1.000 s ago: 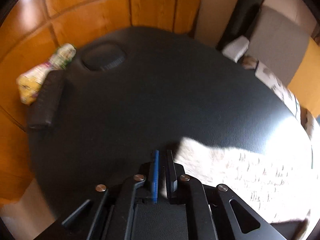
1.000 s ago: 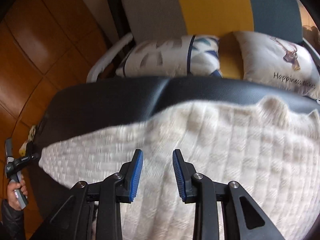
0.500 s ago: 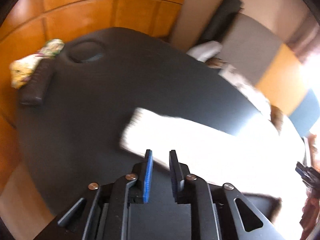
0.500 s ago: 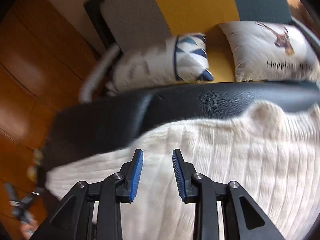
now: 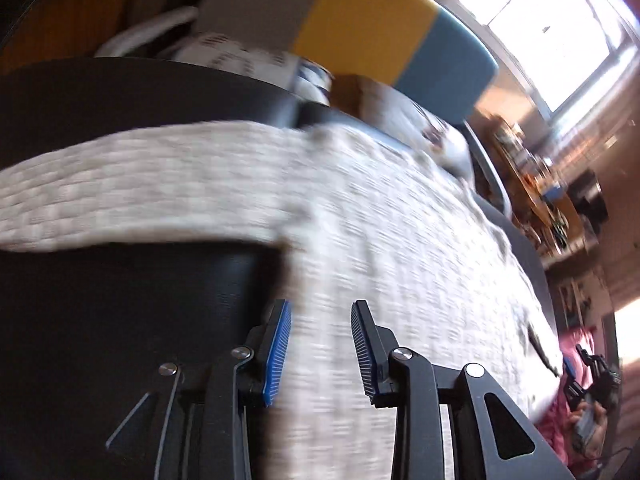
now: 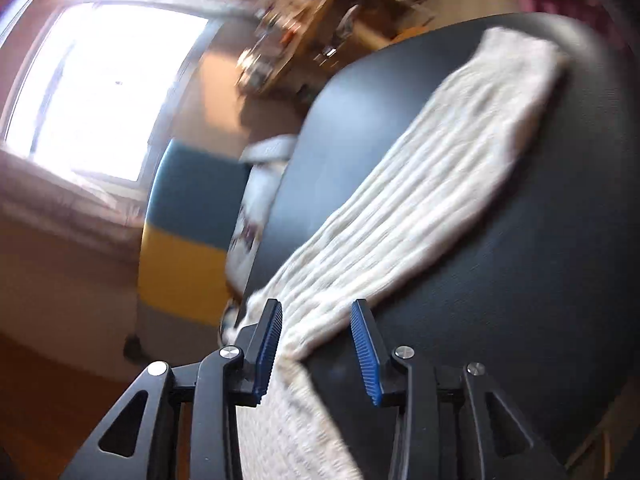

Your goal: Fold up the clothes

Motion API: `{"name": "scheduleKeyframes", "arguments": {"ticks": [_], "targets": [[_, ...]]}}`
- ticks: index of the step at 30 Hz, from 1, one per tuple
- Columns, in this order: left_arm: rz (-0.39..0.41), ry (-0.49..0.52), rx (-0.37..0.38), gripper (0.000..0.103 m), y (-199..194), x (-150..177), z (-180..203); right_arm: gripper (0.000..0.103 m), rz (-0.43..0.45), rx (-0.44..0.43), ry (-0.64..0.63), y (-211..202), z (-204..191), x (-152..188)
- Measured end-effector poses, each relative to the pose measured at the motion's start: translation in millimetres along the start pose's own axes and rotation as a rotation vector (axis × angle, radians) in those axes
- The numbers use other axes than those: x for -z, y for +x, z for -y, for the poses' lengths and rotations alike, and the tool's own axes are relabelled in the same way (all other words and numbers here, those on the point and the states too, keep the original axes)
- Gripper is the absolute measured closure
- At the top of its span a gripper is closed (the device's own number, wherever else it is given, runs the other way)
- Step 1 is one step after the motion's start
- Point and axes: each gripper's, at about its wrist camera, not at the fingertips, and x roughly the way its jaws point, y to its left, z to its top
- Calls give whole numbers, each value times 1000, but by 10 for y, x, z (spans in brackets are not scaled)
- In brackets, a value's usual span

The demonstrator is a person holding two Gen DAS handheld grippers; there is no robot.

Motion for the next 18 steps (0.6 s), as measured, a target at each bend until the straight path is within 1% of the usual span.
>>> {"name": "scheduleKeyframes", "arguments": {"ticks": [2, 3, 6, 7, 9, 11, 14, 15, 17, 18], "targets": [[-32, 44, 10, 70, 121, 38, 335, 60, 73, 19, 120, -195, 354, -254], [-50, 67, 17, 70, 182, 64, 506, 60, 93, 22, 154, -236, 483, -361], [-79, 148, 33, 69, 272, 189, 1008, 59, 128, 59, 201, -261, 712, -608], [-86, 178, 35, 67, 296, 198, 1152, 59, 138, 73, 213, -262, 777, -686], [-109, 233, 39, 63, 389, 245, 1415, 60, 157, 68, 209, -254, 824, -810], [-135, 279, 43, 61, 497, 311, 1661, 60, 168, 53, 193, -215, 810, -921], [-178, 334, 59, 60, 667, 408, 1945, 60, 143, 57, 153, -99, 748, -987], [-191, 350, 66, 59, 723, 431, 2035, 61, 126, 73, 123, -58, 714, -996], [-219, 373, 90, 59, 819, 472, 2237, 73, 88, 141, 32, 24, 615, -986], [-229, 388, 107, 59, 853, 477, 2351, 87, 89, 177, -18, 63, 547, -970]]}}
